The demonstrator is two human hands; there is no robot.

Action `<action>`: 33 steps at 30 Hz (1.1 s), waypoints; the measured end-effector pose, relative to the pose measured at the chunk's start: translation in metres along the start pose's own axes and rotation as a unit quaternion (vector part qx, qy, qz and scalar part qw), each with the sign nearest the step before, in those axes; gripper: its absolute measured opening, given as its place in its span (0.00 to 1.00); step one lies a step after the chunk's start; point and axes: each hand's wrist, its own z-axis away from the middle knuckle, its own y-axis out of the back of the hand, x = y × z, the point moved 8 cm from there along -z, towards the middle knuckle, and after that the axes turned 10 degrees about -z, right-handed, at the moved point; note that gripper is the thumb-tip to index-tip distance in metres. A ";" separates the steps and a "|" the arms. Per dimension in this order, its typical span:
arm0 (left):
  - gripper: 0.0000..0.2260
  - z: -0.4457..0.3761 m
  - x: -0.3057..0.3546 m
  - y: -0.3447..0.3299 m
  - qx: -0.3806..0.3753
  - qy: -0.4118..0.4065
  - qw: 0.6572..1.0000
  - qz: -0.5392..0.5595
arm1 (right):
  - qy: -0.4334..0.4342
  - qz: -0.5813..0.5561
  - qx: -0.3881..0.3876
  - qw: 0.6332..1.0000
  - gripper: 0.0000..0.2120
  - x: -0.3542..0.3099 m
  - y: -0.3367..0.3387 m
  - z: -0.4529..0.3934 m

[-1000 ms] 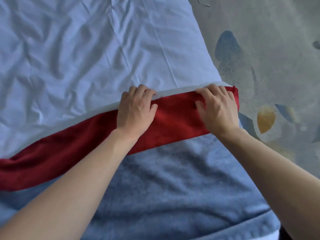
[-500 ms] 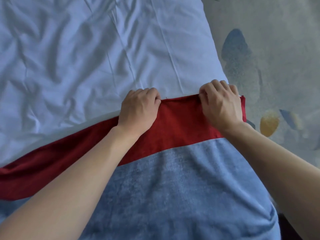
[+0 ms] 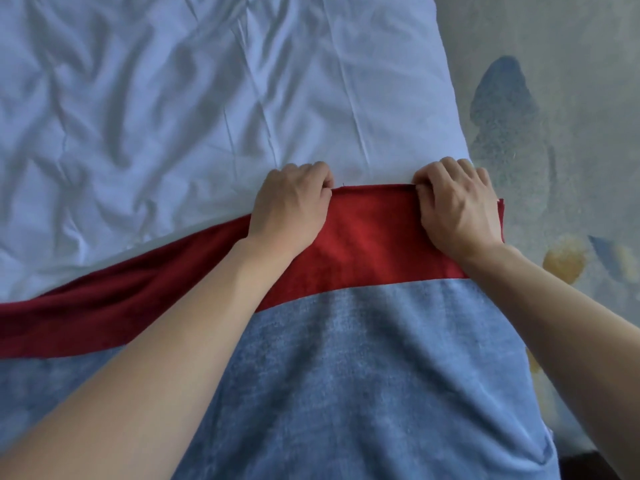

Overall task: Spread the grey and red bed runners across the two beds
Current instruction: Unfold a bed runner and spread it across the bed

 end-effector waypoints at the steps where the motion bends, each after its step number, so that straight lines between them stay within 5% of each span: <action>1: 0.04 0.008 -0.001 0.003 0.011 -0.012 1.000 -0.009 | 0.003 -0.008 0.005 1.000 0.05 -0.006 0.001 0.003; 10: 0.11 0.099 -0.095 0.038 0.049 0.075 0.990 -0.109 | 0.160 -0.049 -0.064 0.984 0.07 -0.152 -0.043 0.008; 19: 0.08 0.147 -0.177 0.053 0.088 0.103 0.984 -0.118 | 0.217 -0.044 -0.071 0.973 0.04 -0.247 -0.090 0.008; 23: 0.08 0.145 -0.194 0.046 0.065 0.072 0.993 -0.071 | 0.196 -0.037 -0.071 0.977 0.05 -0.271 -0.103 0.008; 29: 0.06 0.131 -0.228 0.047 0.057 0.053 0.996 -0.040 | 0.041 -0.008 -0.045 0.998 0.10 -0.259 -0.106 -0.024; 33: 0.05 0.131 -0.250 0.049 0.064 0.025 0.997 -0.022 | 0.089 -0.030 -0.048 0.994 0.07 -0.318 -0.126 -0.011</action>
